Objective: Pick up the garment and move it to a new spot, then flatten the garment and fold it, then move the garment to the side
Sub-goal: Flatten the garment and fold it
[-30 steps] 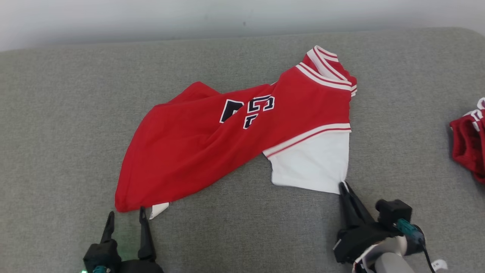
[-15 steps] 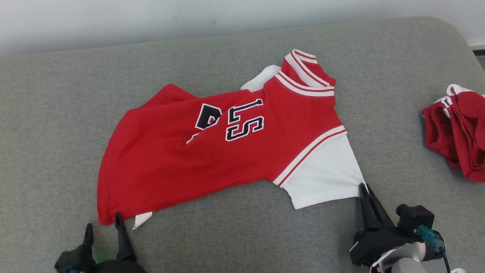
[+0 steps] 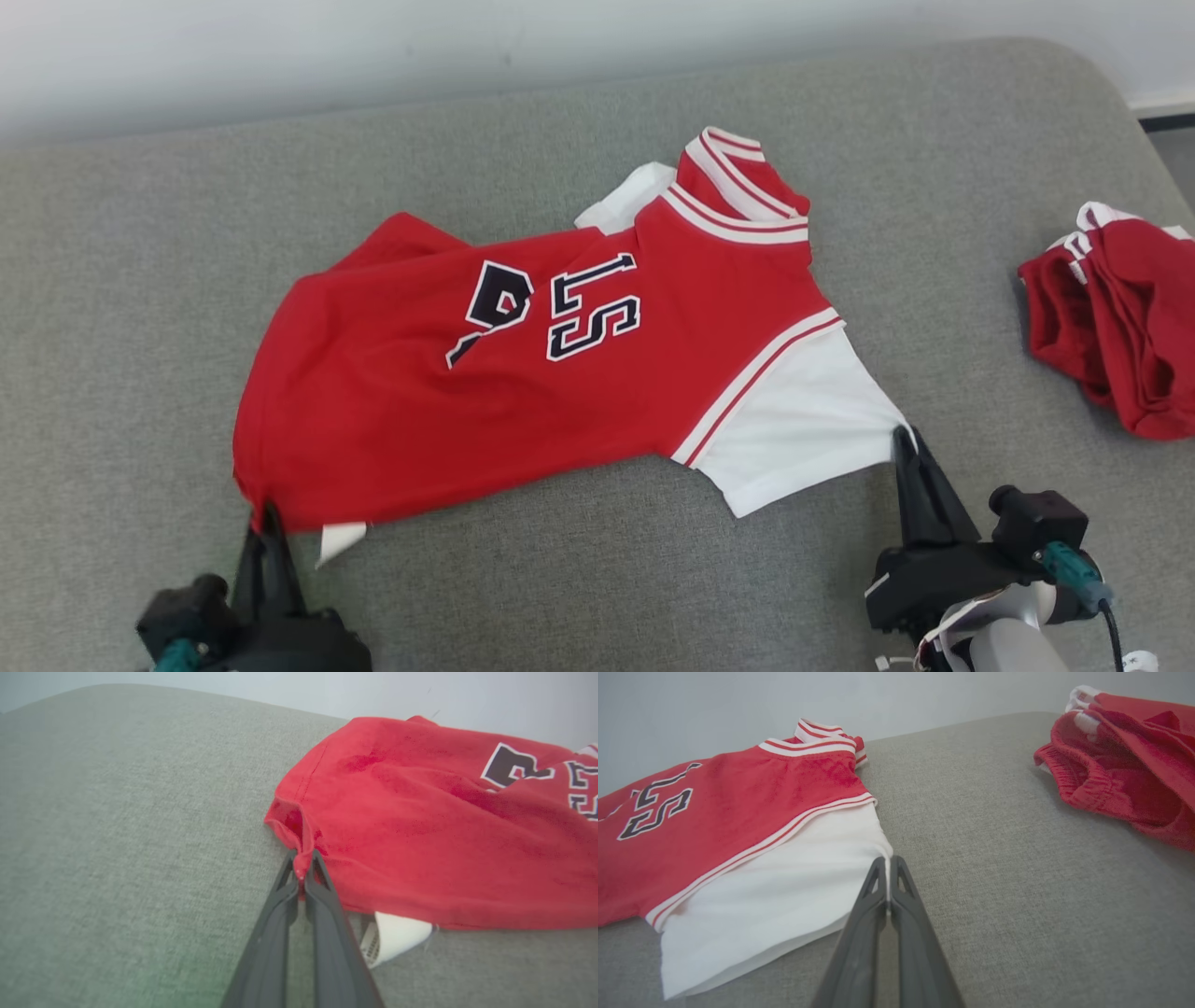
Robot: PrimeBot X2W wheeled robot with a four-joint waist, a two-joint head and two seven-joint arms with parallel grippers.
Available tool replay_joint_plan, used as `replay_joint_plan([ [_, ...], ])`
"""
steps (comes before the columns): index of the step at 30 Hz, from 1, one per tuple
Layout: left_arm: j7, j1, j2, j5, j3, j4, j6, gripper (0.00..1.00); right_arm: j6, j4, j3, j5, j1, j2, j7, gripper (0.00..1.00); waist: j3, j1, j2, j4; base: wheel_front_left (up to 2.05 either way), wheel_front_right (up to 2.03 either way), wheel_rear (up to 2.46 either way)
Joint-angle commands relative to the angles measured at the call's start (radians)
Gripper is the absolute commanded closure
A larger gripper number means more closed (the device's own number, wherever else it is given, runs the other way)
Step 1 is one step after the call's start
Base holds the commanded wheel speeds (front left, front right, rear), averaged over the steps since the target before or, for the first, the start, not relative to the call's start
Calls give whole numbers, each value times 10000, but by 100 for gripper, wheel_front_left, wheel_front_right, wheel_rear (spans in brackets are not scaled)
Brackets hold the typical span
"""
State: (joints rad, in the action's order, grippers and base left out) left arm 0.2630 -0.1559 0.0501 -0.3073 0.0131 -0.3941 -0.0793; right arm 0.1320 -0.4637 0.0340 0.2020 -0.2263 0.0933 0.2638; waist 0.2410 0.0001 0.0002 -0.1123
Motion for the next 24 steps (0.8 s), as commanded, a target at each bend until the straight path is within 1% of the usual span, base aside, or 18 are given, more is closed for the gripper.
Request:
replay_joint_plan([
  [1, 24, -42, 6, 94, 87, 200, 8, 100, -29, 109, 45, 79, -74, -54, 3, 100, -187, -1, -2, 44, 0, 0, 0],
  [3, 25, 22, 11, 329, 248, 751, 65, 100, -29, 374, 136, 187, -134, -83, 5, 100, -434, -1, -2, 61, 0, 0, 0],
  [6, 25, 59, 5, 712, 553, 1506, 275, 100, -29, 821, 187, 344, -255, -135, 5, 100, -911, -1, -2, 60, 0, 0, 0],
  [8, 27, -83, 8, 1047, 818, 1910, 489, 100, -29, 1104, 163, 504, -439, -134, 6, 100, -1233, -1, -2, 46, 0, 0, 0],
  [10, 25, -272, 0, 1404, 975, 2303, 717, 100, -29, 1401, -3, 555, -715, 11, 6, 100, -1582, -1, -2, 27, 0, 0, 0],
  [12, 25, -514, 83, 1632, 1130, 2526, 1050, 100, -29, 1650, -127, 657, -1097, 172, 4, 100, -1917, -1, -2, 3, 0, 0, 0],
  [14, 27, -874, 307, 1760, 1192, 2614, 1408, 100, -29, 1887, -235, 817, -1603, 302, 6, 100, -2141, -1, -2, -32, 0, 0, 0],
  [17, 25, -1748, 878, 2035, 1090, 2605, 1741, 100, -28, 2176, -563, 816, -2604, 725, 6, 100, -2329, -1, -2, -48, 0, 0, 0],
  [20, 25, -2648, 1487, 2242, 965, 2281, 1890, 100, -28, 2295, -858, 576, -3666, 1210, 3, 100, -2465, -1, -2, -39, 0, 0, 0],
  [24, 25, -3955, 2188, 2342, 631, 1637, 2022, 100, -30, 2119, -1263, 404, -5069, 1690, 3, 100, -2586, -1, -2, -7, 0, 0, 0],
])
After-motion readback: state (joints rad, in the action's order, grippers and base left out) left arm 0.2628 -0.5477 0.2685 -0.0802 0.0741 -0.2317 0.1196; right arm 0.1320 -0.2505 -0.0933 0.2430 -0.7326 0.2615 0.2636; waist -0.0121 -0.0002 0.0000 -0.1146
